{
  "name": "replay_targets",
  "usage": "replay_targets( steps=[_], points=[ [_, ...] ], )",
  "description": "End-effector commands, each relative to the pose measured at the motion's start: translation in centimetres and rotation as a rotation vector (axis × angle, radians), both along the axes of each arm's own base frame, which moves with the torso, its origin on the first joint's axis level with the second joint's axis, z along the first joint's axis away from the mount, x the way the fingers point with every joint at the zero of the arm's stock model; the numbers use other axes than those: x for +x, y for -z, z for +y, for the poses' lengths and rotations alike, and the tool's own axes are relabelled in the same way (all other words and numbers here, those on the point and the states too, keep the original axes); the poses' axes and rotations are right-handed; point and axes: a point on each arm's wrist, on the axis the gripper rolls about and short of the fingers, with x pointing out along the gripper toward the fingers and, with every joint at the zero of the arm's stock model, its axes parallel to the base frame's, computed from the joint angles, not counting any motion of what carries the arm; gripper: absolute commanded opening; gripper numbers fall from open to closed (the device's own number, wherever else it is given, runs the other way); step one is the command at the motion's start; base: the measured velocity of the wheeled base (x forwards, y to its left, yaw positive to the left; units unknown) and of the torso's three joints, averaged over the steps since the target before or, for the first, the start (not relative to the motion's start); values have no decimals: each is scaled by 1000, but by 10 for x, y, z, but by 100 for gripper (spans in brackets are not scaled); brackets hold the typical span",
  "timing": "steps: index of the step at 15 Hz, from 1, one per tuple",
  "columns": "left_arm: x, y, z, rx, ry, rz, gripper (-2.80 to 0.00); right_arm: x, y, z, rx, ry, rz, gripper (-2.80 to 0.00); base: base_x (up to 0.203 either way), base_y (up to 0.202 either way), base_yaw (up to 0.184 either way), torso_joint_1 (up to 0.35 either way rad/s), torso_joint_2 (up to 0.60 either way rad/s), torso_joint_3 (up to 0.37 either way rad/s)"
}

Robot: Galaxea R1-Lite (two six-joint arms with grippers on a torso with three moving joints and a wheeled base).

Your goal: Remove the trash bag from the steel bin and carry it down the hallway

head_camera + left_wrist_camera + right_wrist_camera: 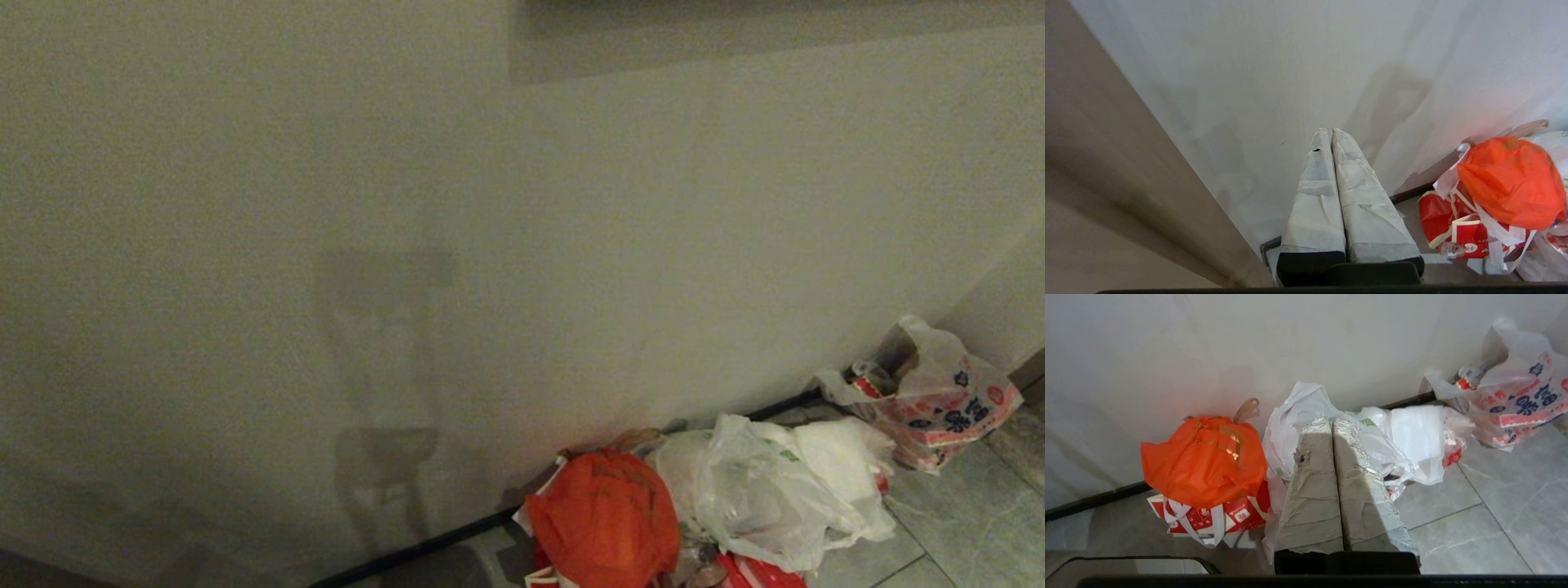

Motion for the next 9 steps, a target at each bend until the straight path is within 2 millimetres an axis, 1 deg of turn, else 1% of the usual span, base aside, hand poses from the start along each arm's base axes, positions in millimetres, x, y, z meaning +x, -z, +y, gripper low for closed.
replay_targets(
  steps=[1,9],
  points=[
    [0,0,0,-1,0,1,-280,0,0,0,0,-1,-2,-280,0,0,0,7,2,176],
    [0,0,0,-3,1,0,-280,0,0,0,0,-1,-2,-280,0,0,0,3,2,194]
  ],
)
